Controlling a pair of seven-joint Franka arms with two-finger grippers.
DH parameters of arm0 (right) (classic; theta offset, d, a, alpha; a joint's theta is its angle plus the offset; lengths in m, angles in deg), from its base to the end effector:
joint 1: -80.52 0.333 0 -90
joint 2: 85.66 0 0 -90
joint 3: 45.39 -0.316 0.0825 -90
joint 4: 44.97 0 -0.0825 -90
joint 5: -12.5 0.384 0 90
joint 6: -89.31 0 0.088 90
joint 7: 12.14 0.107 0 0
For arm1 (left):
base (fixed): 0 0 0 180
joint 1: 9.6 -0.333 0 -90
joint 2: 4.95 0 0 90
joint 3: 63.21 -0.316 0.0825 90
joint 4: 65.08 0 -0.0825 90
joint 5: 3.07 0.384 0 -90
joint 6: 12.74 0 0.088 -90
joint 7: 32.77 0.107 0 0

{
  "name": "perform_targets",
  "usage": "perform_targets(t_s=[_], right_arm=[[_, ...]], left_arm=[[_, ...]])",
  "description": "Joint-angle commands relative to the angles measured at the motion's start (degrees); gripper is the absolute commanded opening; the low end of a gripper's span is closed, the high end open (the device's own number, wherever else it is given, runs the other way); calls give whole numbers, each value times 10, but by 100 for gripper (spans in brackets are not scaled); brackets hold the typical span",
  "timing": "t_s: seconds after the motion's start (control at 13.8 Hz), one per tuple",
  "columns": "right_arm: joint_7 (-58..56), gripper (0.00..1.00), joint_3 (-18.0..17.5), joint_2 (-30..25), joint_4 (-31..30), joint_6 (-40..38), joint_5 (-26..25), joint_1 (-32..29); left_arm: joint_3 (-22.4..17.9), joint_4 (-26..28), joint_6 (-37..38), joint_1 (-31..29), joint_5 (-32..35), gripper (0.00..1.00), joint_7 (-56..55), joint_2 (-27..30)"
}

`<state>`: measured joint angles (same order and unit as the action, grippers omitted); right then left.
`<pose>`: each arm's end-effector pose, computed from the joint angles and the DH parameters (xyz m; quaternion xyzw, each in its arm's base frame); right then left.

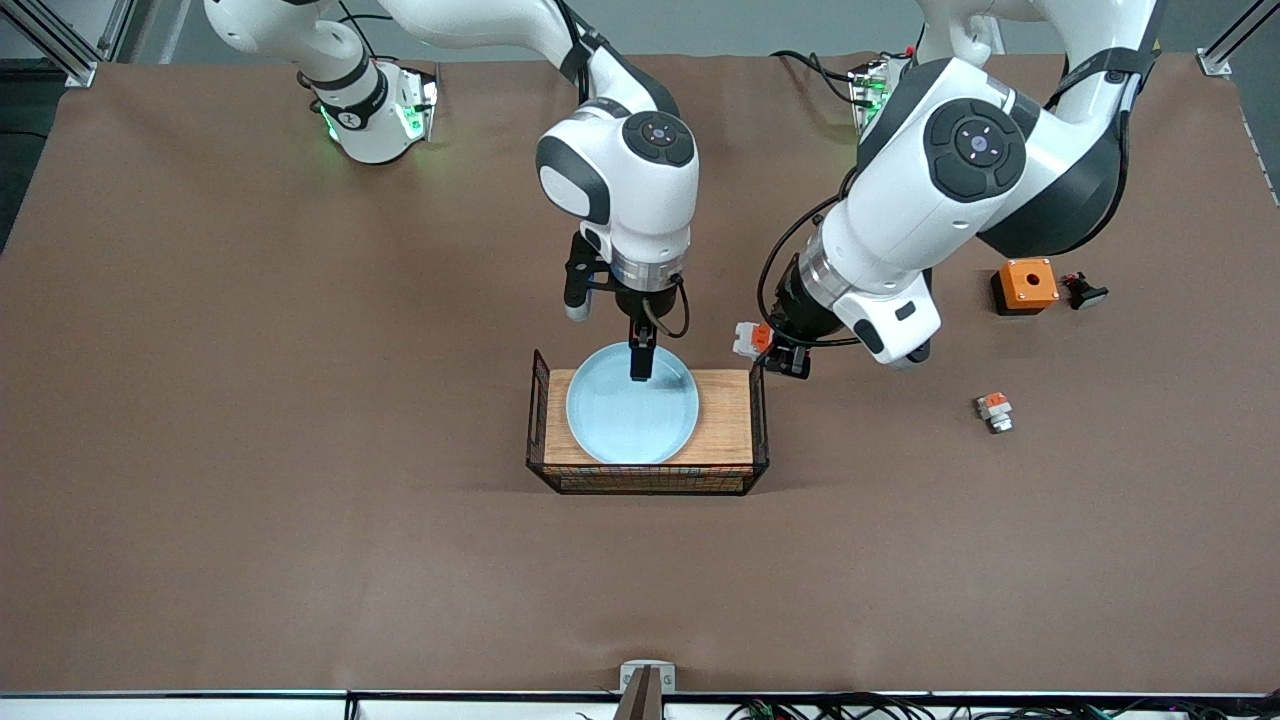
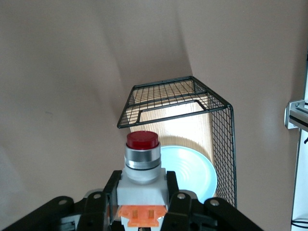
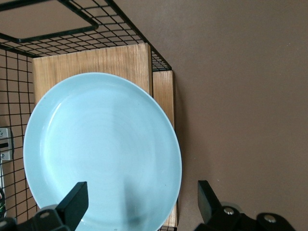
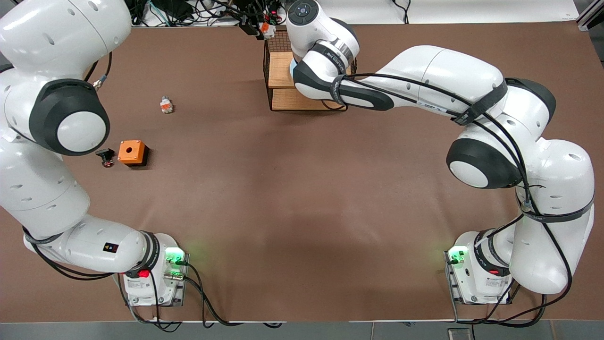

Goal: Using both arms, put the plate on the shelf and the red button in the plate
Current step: 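Lower the plate into the wooden box and open the right gripper, then withdraw the right gripper while the left gripper carries the button over the plate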

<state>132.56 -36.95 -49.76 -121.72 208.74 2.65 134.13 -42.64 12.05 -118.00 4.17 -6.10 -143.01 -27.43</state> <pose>0.5093 0.5346 0.3781 -0.6802 0.7206 -0.1134 0.0715 0.5857 -0.3526 0.5274 0.7700 0.6284 -0.0692 0.0864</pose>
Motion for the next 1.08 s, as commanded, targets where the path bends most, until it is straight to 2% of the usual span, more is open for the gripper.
perform_targets(t_s=[0.0,0.14,0.43,0.65,0.87,1.01], right_arm=[[-18,100,-5,9,30,-10,-10,-16],[-84,100,-9,6,41,-28,3,-30],[-313,100,-9,-13,89,-129,80,-75],[-531,100,-9,-46,92,-206,90,-108],[-728,100,-7,-87,92,-269,107,-162],[-861,100,-5,-116,87,-306,113,-204]], left_arm=[[-1,-11,0,6,16,30,-13,-4],[-1,-11,0,7,16,30,-13,-6],[-4,-11,-13,20,17,30,-16,-18],[-6,-13,-18,41,29,30,-23,-32],[-8,-16,-21,74,74,30,-54,-51],[-20,-32,-21,96,79,30,-79,-69]])
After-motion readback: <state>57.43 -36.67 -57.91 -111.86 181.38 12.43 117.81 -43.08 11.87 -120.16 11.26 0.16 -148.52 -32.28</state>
